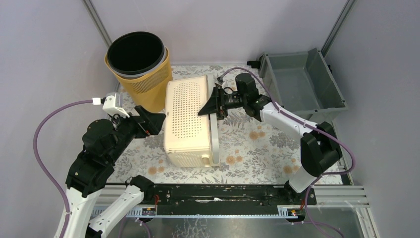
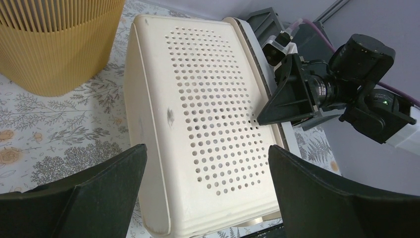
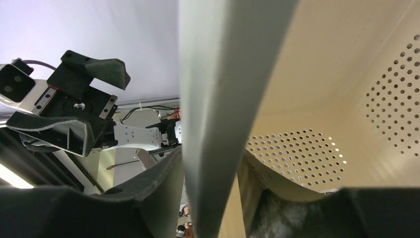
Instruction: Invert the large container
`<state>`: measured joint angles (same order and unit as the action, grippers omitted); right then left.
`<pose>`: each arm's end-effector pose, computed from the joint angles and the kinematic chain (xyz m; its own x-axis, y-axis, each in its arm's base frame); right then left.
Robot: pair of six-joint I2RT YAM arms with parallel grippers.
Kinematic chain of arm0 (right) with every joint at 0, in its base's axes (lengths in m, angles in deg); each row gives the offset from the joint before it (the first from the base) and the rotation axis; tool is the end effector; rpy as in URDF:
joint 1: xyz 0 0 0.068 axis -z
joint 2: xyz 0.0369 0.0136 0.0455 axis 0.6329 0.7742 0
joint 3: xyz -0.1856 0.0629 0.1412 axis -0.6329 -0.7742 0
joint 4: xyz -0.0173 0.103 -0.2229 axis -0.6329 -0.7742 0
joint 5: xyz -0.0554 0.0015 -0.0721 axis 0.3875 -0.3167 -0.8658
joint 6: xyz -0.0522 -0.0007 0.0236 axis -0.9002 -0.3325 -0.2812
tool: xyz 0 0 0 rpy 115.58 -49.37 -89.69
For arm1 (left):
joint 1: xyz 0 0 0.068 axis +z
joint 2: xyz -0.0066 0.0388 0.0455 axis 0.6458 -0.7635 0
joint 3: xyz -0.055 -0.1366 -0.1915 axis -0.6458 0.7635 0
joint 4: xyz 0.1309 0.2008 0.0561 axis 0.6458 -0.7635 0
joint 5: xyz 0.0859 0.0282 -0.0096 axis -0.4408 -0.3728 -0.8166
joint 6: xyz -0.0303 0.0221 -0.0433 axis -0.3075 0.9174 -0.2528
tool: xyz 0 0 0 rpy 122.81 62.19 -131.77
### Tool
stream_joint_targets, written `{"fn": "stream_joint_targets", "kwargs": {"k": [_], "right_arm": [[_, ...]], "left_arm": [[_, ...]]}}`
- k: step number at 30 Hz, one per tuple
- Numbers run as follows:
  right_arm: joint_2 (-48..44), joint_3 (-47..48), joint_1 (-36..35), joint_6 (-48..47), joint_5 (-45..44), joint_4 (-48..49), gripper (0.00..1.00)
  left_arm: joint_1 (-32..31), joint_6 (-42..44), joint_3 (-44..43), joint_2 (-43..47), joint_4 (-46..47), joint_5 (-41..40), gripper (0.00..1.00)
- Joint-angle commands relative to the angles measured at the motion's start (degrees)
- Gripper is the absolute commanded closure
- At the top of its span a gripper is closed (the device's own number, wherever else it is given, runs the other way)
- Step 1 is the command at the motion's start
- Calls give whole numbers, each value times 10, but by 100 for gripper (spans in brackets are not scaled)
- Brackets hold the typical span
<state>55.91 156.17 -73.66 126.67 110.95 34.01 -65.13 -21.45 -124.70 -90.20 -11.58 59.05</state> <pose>0.2791 0.2314 0.2807 -0.9714 -0.0459 -0.2328 -0.2371 0.1482 0.9601 0.0905 -0.0382 0.3963 -0.3391 -0.3914 -0.8555 0.1999 0.8586 -0.4721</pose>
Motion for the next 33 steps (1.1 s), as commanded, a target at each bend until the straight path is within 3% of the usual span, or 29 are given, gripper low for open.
{"fn": "stream_joint_targets", "kwargs": {"k": [1, 10, 13, 18, 26, 33], "right_arm": [[8, 36, 0, -13, 8, -6, 54], [15, 52, -5, -7, 5, -5, 73], [15, 52, -10, -1, 4, 3, 75], [15, 53, -15, 6, 4, 13, 74], [15, 45, -16, 21, 8, 41, 59], [16, 38, -16, 44, 16, 79, 87]], "left_arm": [[3, -4, 11, 7, 32, 0, 0], [2, 0, 9, 1, 31, -3, 0], [2, 1, 9, 1, 32, -3, 0], [2, 1, 7, -2, 32, 0, 0], [2, 4, 2, -1, 32, 0, 0], [2, 4, 1, 0, 32, 1, 0]]}}
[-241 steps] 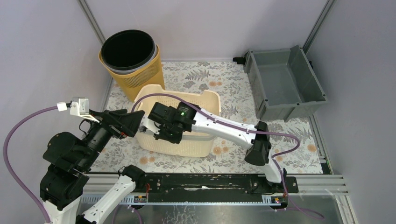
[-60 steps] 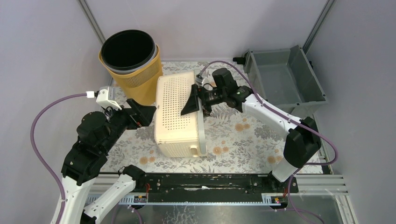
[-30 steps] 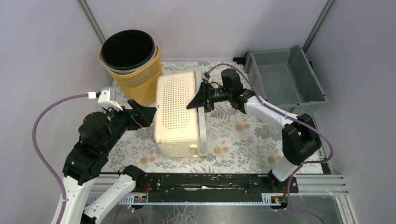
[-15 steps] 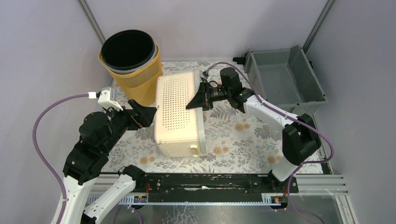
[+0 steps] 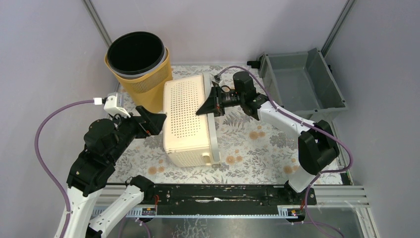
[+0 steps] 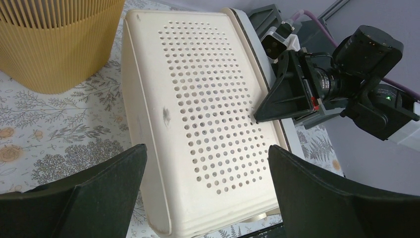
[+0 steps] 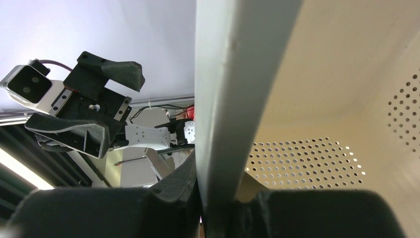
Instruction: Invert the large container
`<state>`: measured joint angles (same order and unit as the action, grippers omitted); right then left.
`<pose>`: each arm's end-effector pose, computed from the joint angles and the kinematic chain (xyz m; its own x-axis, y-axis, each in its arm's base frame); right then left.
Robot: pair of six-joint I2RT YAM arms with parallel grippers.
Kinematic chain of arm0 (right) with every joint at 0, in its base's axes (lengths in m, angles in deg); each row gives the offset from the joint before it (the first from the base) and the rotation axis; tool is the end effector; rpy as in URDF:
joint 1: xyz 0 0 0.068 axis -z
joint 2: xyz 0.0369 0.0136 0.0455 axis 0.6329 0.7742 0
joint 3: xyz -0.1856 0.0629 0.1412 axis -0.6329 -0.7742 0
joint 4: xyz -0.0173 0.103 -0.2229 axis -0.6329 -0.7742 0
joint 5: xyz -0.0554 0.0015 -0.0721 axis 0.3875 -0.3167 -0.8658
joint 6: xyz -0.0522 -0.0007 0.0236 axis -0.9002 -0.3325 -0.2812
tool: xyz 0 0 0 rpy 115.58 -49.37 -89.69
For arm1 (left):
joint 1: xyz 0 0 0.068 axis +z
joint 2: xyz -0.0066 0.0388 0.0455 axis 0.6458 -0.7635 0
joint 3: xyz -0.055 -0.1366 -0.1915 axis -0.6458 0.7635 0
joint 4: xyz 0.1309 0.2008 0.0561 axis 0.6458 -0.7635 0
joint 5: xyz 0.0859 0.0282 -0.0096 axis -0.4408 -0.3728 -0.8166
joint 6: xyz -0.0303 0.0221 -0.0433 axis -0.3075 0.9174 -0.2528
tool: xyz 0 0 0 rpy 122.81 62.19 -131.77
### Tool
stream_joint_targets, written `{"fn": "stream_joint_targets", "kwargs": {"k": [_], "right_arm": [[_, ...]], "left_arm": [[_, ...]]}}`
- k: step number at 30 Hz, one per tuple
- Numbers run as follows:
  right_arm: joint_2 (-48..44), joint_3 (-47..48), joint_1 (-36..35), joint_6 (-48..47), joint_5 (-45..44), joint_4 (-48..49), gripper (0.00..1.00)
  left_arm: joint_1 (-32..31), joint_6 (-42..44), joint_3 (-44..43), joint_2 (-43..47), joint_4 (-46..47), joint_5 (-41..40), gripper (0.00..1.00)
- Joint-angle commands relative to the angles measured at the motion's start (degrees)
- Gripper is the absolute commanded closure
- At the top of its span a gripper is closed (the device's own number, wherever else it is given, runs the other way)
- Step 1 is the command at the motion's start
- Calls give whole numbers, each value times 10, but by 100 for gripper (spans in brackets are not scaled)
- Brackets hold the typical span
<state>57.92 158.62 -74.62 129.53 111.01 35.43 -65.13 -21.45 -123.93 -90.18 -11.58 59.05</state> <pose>0.2826 0.2414 0.2849 -0.9760 -0.0521 -0.2114 -0.2165 0.1285 0.9678 0.0922 -0.0390 0.3927 -0.3493 -0.3867 -0.8535 0.1943 0.8612 -0.4697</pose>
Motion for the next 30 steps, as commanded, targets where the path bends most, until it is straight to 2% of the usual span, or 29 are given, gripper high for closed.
{"fn": "stream_joint_targets", "kwargs": {"k": [1, 2, 3, 8, 12, 17, 19, 23, 30], "right_arm": [[3, 8, -7, 26, 20, 86, 92], [10, 1, -7, 43, 23, 113, 98], [12, -8, -7, 60, 27, 143, 100], [27, -45, -7, 185, 39, 319, 100], [60, -63, -7, 349, 29, 580, 100], [130, -34, -7, 508, -23, 817, 100], [148, -18, -7, 530, -44, 860, 100], [180, 22, -15, 515, -73, 877, 100], [261, 168, -41, 490, -107, 878, 100]], "left_arm": [[2, 4, -7, -1, 31, 1, 0], [2, 5, -8, -2, 31, 1, 0], [2, 6, -9, -2, 30, 1, 0], [2, 7, -12, -2, 27, 1, 0], [2, 7, -16, -2, 26, 0, 0], [2, 9, -29, -7, 24, 0, 0], [2, 10, -35, -9, 23, 0, 0], [2, 10, -42, -14, 23, 0, 0], [2, 10, -55, -20, 19, 2, 0]]}}
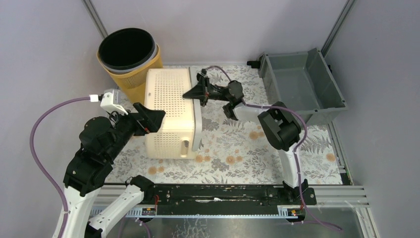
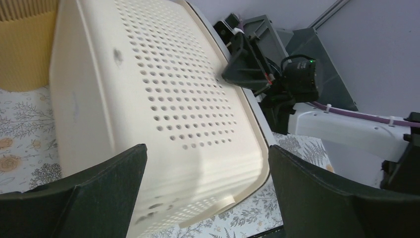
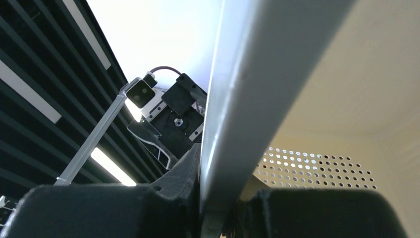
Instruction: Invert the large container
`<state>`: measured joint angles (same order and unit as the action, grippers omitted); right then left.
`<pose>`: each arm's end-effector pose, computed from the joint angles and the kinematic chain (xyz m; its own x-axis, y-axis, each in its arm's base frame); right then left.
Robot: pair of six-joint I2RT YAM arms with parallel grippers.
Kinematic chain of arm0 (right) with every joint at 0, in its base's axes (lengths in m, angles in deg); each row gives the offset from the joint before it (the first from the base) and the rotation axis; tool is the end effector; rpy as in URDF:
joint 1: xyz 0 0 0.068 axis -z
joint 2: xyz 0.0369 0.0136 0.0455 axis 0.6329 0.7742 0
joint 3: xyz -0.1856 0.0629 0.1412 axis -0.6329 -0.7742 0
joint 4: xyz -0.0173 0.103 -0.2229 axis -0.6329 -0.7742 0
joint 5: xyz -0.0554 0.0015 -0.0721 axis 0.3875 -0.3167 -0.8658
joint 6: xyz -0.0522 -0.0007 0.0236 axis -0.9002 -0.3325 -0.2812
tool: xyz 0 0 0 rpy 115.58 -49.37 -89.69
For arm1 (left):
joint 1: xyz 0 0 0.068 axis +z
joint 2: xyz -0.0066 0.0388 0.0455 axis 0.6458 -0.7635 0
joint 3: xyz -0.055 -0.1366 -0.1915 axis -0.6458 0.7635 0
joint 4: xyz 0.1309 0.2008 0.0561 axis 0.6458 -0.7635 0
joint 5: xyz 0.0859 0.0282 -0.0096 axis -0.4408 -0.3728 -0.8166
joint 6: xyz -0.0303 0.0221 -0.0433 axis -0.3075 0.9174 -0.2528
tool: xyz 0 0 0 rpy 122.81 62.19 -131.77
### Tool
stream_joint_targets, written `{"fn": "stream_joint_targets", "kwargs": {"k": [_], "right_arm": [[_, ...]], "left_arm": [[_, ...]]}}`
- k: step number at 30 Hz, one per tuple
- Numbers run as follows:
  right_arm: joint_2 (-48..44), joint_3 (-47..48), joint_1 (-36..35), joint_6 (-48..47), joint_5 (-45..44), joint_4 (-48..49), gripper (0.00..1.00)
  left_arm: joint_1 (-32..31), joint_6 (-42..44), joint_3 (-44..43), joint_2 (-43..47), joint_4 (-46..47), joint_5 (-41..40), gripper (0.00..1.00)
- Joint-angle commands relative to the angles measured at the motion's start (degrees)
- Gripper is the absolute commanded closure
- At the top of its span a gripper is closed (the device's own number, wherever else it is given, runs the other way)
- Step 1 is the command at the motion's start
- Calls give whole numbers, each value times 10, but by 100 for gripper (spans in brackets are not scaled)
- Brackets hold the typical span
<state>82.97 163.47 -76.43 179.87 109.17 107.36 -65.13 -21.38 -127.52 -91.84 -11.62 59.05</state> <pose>0.3167 0.2809 0.2590 -0.9927 -0.0828 -0.0876 -0.0506 -0.3733 0.9263 0.0910 -0.0385 0.4071 -0.3234 -0.3975 -0.8587 0.2089 0.8551 -0.4745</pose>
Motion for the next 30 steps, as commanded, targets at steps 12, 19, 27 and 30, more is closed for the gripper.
{"fn": "stream_joint_targets", "kwargs": {"k": [12, 19, 27, 30], "right_arm": [[107, 214, -42, -87, -141, 161, 100], [104, 113, -43, -157, -138, 163, 100], [98, 42, -42, -201, -117, 164, 100], [97, 18, -40, -202, -104, 163, 100]], "left_arm": [[2, 11, -38, -7, 5, -5, 0], [2, 8, -38, -7, 7, -4, 0], [2, 11, -38, -5, 7, -7, 0], [2, 10, -37, -4, 7, -9, 0]]}}
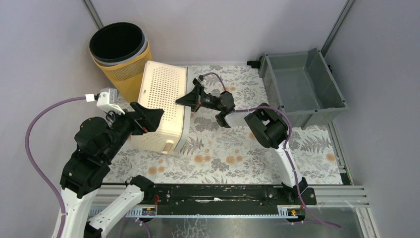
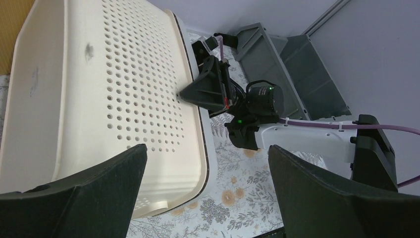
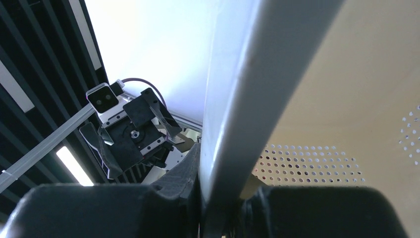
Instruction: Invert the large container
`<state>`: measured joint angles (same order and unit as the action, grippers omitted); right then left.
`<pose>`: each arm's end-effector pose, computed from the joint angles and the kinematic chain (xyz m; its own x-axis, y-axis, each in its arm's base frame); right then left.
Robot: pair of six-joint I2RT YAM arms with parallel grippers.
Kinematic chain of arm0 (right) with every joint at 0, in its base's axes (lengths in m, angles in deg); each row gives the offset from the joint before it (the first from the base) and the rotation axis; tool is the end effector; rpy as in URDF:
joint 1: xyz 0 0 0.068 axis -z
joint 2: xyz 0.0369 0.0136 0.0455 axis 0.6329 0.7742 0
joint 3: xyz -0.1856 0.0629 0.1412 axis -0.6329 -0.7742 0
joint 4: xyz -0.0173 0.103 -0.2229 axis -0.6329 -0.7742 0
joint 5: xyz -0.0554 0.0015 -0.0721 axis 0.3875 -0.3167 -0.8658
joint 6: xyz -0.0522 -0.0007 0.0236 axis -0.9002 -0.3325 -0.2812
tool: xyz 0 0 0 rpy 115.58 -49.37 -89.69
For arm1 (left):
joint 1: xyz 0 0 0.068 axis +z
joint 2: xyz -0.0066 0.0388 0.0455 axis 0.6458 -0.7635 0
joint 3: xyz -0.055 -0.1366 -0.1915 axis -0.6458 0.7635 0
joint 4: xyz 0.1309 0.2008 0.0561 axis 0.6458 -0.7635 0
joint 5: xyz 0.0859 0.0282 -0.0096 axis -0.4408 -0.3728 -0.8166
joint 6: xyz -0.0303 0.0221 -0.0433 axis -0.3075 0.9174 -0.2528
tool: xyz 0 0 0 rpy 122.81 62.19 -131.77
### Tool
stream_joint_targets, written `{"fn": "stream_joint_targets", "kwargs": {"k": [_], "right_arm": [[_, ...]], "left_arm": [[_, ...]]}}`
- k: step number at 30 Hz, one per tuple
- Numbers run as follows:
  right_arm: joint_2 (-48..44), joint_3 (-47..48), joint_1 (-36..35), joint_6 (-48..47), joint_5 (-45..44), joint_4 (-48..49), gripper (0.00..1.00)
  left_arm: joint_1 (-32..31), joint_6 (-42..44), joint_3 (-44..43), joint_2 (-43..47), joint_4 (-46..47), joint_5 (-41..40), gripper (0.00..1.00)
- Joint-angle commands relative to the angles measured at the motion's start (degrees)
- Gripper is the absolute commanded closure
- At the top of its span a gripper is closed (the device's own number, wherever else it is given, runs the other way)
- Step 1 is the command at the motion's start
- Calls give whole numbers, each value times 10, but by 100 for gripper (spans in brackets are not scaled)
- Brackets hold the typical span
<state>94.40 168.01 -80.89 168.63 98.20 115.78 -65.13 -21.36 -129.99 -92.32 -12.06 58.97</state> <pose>0.3158 0.3172 0.2134 -0.9741 0.0872 -0.2085 -0.2250 -0.4612 0.8583 0.0869 -0.0365 0.4170 -0.3016 -0.4073 -0.8621 0.2195 0.8502 -0.4785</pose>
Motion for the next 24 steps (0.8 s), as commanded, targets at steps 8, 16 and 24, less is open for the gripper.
{"fn": "stream_joint_targets", "kwargs": {"k": [8, 16, 24], "right_arm": [[-20, -91, 18, -89, 35, 79, 86], [-30, -142, 35, -91, 56, 78, 64], [-39, -167, 48, -87, 68, 78, 49]], "left_arm": [[2, 7, -7, -2, 16, -3, 0], [2, 7, -6, -5, 18, -1, 0], [2, 6, -2, -9, 25, 4, 0]]}}
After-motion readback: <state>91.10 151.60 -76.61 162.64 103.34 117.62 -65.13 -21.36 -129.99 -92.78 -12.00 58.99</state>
